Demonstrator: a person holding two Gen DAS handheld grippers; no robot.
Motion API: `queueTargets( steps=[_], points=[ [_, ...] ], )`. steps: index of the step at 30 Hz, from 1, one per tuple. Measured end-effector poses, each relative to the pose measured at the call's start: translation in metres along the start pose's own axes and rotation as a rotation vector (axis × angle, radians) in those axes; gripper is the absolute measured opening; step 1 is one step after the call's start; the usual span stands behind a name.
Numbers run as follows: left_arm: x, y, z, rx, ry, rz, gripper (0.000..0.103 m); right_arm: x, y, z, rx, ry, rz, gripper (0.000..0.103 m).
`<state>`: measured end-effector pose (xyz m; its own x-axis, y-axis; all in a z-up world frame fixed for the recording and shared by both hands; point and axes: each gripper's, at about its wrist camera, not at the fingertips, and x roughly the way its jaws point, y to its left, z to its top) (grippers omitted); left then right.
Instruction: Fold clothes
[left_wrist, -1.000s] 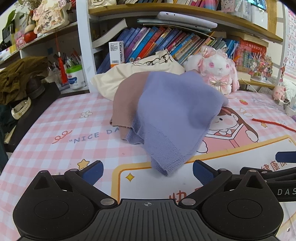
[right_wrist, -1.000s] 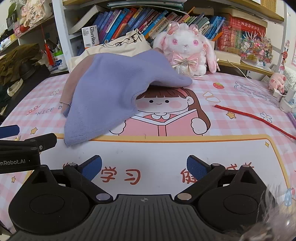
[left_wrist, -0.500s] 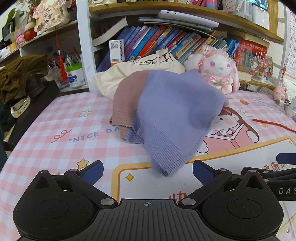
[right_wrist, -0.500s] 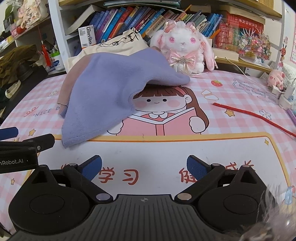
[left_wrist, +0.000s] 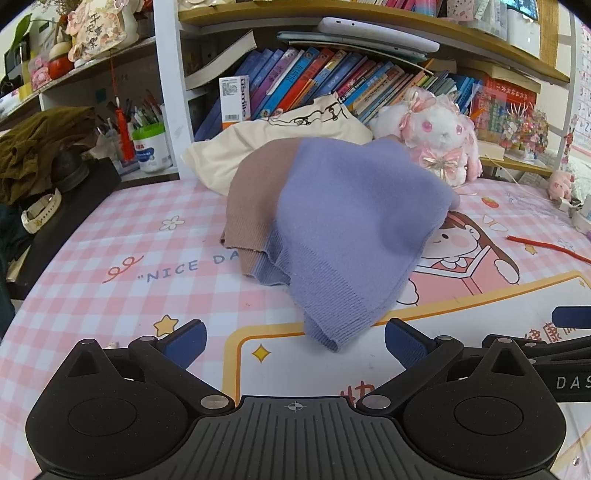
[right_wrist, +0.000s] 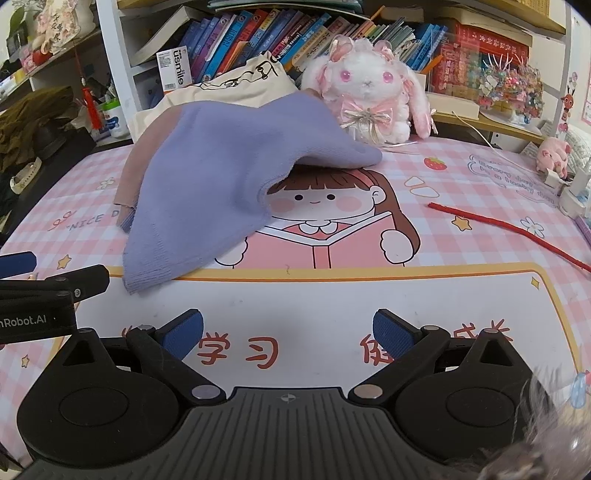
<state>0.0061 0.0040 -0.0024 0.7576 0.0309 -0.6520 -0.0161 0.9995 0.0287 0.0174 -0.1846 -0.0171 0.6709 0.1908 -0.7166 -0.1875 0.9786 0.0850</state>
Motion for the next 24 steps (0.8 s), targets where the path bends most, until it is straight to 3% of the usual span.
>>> queueTargets(
  steps=[24],
  points=[
    [0.0034, -0.0003, 0.0007, -0.006, 0.017, 0.004, 0.103, 0.0039, -0.0007, 0.0004, 0.003, 0.013, -0.002, 0.100]
  ],
)
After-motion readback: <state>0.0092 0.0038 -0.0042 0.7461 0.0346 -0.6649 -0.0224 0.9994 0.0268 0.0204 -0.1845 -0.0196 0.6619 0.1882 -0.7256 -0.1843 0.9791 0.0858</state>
